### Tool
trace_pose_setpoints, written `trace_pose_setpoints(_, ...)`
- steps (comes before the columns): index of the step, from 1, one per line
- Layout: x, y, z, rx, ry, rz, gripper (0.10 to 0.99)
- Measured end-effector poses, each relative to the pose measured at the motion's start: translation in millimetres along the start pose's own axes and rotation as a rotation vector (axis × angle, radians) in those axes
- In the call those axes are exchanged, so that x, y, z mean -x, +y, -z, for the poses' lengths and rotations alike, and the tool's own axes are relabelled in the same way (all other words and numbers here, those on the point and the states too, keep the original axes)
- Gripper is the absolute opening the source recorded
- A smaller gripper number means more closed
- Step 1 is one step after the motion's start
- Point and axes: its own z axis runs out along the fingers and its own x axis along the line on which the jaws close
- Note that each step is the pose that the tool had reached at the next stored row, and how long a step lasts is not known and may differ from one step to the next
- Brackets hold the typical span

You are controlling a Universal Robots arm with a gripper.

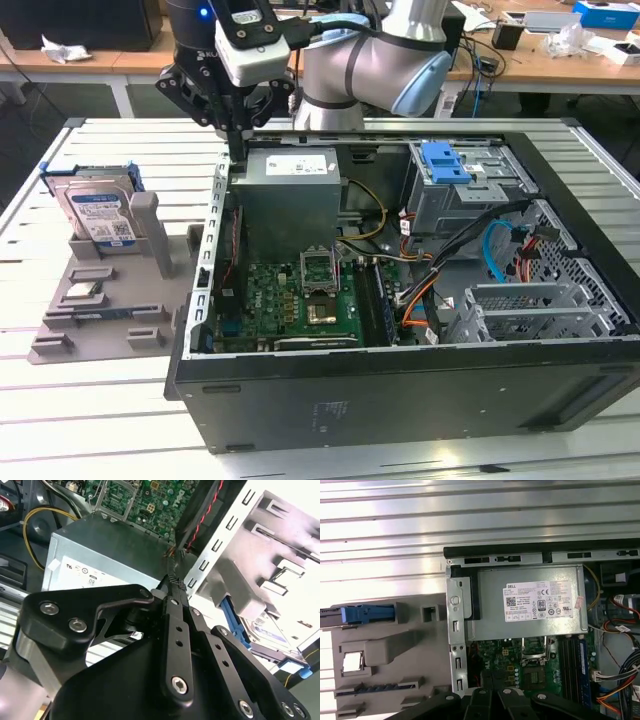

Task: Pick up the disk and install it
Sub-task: 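Reach for the disk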

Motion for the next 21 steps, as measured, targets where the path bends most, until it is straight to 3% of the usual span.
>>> trace_pose_setpoints(21, -24.3, -1.8, 0.7, 0.0, 0.0, 0.0, 0.106)
